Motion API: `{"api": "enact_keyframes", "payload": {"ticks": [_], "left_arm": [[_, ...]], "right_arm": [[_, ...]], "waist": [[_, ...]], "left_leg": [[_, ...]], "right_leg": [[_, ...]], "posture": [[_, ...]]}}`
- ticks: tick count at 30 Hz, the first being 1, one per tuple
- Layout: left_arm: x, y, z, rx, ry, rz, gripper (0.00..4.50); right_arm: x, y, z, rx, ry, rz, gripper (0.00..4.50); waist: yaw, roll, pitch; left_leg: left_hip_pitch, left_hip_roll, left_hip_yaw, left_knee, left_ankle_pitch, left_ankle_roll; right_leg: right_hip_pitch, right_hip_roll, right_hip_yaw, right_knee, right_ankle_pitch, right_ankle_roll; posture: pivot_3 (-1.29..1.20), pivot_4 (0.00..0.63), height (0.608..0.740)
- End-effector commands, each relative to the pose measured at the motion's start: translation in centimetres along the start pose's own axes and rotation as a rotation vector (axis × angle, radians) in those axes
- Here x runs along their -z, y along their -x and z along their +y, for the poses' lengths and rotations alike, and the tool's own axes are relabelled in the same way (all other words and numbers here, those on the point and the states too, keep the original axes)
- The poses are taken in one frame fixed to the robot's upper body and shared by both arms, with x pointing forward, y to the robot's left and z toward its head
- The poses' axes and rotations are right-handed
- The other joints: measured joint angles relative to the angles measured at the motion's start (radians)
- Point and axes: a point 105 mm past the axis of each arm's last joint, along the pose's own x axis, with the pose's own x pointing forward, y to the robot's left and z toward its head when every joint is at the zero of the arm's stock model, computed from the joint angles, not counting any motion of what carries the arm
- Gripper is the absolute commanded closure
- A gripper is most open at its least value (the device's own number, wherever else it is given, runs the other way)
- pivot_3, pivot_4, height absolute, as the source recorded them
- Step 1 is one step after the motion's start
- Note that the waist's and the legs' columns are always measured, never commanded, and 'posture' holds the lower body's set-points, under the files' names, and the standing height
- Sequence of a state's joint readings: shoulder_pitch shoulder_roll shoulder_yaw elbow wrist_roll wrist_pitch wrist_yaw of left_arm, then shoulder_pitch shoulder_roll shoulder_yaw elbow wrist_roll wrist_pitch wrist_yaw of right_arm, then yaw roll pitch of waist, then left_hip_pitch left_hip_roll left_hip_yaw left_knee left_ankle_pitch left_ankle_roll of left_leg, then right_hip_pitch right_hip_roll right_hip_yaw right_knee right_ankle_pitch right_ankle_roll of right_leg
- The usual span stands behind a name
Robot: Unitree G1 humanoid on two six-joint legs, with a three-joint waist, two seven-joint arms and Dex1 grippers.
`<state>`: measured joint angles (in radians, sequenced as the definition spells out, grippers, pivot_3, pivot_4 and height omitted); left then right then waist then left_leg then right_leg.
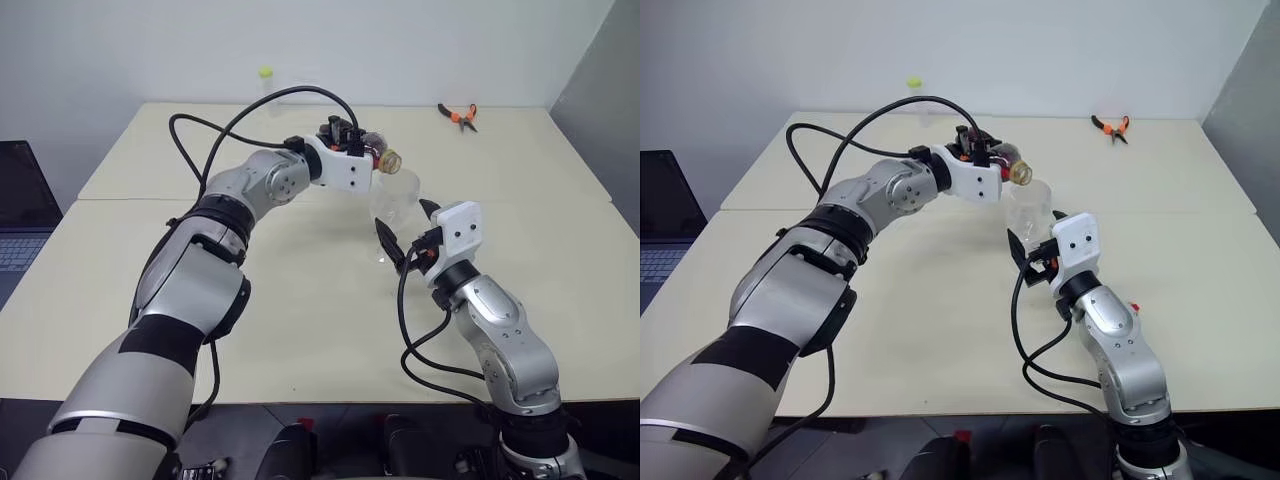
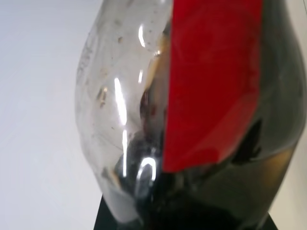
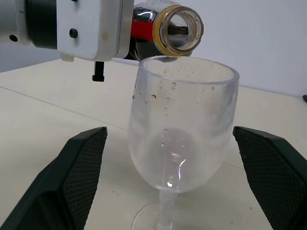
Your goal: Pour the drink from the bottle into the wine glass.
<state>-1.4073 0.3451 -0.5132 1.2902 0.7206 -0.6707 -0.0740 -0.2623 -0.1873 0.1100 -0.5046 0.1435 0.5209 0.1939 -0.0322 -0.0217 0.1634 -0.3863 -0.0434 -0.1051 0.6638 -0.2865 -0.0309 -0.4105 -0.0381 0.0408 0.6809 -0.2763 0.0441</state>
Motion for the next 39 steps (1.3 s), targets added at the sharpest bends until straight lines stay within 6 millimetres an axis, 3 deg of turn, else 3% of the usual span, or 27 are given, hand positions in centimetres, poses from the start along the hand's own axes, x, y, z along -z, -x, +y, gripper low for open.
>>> {"api": "enact_keyframes", "payload": {"ticks": [1,22,39], "left_arm": [[-0.8,-0.1,3.4,-0.090,-0.060,-0.033,3.74],[-0.6,0.2,5.2,-0.144,-0.127,-0.029,3.74],[-0.4,0.4,5.0,-0.132,-0.165,-0.028,3.74]], "right_arm": [[-1.8,-0.1,-0.1,0.007,0.008,-0.061,0.00],[-1.0,1.4,-0.8,0.046,0.013,-0.012,0.00],[-1.3,1.2,-0.5,0.038,-0.003,-0.020,0.00]], "waist": [[0.000,0.000,0.000],[0.000,0.000,0.000],[0.000,0.000,0.000]], "left_leg": [[0.000,0.000,0.000,0.000,0.000,0.000],[-0.001,0.000,0.000,0.000,0.000,0.000],[-0.001,0.000,0.000,0.000,0.000,0.000]], "right_leg": [[0.000,0.000,0.000,0.000,0.000,0.000],[-0.001,0.000,0.000,0.000,0.000,0.000],[-0.001,0.000,0.000,0.000,0.000,0.000]], "posture": [[0.00,0.150,0.740],[0.00,0.150,0.740],[0.00,0.150,0.740]]}}
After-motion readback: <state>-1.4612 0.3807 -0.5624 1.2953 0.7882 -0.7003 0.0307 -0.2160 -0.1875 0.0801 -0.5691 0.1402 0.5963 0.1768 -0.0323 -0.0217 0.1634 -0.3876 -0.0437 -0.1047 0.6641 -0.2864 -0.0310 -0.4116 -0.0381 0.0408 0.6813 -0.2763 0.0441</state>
